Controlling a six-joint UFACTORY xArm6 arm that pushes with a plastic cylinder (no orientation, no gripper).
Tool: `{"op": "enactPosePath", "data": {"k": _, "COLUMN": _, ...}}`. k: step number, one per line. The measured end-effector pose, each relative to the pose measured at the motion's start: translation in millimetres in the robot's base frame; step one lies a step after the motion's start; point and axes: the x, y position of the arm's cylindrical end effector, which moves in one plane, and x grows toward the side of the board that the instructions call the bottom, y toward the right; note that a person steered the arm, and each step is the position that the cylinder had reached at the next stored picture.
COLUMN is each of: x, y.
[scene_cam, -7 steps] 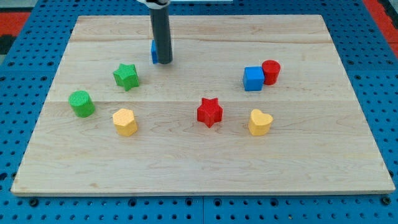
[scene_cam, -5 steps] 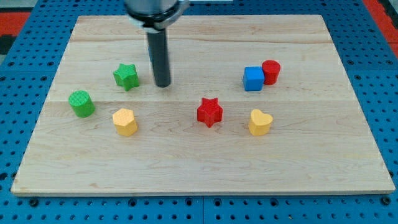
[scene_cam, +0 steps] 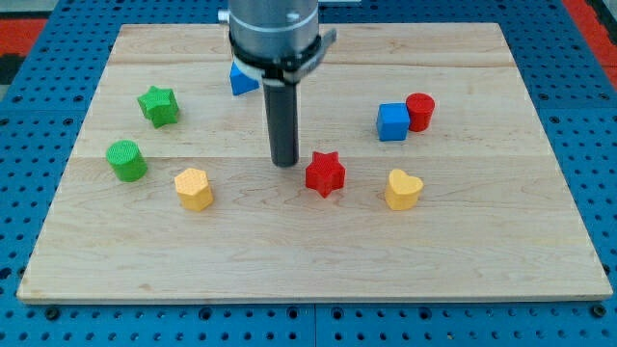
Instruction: Line up the red star blue cube and red circle diagonally
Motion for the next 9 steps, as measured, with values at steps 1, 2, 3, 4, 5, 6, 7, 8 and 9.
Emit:
{"op": "enactPosePath", "data": {"k": 1, "x": 27.9, "y": 29.0}}
{"op": "enactPosePath", "data": {"k": 2, "x": 43.3, "y": 52.3}}
{"op": "enactPosePath", "data": {"k": 3, "x": 33.9, "y": 88.6}}
{"op": "enactPosePath", "data": {"k": 4, "x": -1.7, "y": 110.4}}
{"op": "enactPosePath", "data": {"k": 5, "x": -38.2, "y": 126.0}}
{"op": "enactPosePath", "data": {"k": 6, "x": -55.8, "y": 146.0}}
{"op": "enactPosePath", "data": {"k": 7, "x": -57.3, "y": 173.1}}
{"op": "enactPosePath", "data": {"k": 8, "x": -84.3, "y": 179.1}}
{"op": "enactPosePath", "data": {"k": 9, "x": -129.9, "y": 170.8}}
